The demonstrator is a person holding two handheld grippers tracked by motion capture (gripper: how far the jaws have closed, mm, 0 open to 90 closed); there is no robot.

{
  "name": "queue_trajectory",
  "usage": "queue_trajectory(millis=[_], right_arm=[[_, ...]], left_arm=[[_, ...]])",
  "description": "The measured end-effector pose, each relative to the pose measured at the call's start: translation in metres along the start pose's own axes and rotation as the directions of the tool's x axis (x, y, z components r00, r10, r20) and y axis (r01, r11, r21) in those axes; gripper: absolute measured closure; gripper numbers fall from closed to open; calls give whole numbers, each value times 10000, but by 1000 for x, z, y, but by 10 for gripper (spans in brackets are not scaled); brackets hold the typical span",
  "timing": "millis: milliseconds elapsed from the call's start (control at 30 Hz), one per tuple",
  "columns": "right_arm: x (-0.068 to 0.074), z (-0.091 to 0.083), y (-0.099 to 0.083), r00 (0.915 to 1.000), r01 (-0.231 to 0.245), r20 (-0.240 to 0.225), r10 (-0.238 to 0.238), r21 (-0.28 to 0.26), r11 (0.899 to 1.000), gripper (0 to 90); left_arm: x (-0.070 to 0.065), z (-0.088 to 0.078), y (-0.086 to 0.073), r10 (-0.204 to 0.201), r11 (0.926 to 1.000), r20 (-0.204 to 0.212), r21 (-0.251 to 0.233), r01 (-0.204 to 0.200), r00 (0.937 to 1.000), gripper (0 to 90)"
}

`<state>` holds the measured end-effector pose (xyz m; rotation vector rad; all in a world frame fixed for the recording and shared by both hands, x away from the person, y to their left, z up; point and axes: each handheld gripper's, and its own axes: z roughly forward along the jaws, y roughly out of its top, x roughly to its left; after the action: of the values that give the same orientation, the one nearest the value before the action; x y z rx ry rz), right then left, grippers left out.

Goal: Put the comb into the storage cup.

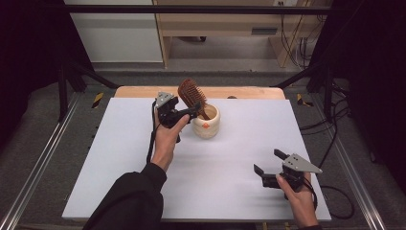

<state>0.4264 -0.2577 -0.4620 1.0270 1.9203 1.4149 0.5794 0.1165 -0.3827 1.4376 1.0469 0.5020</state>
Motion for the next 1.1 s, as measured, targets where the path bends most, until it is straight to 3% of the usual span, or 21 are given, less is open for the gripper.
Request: queue_trajectory(millis=[500, 1100], right_arm=[[0, 0, 0, 10000, 20, 28, -20, 22, 10000, 33], [1, 1, 0, 9999, 123, 5, -123, 93, 9999, 33]], left_arm=[[-6, -6, -3, 94, 10000, 195, 2, -94, 9998, 23], [-7, -17, -14, 382, 9991, 66, 172, -383, 9992, 26]])
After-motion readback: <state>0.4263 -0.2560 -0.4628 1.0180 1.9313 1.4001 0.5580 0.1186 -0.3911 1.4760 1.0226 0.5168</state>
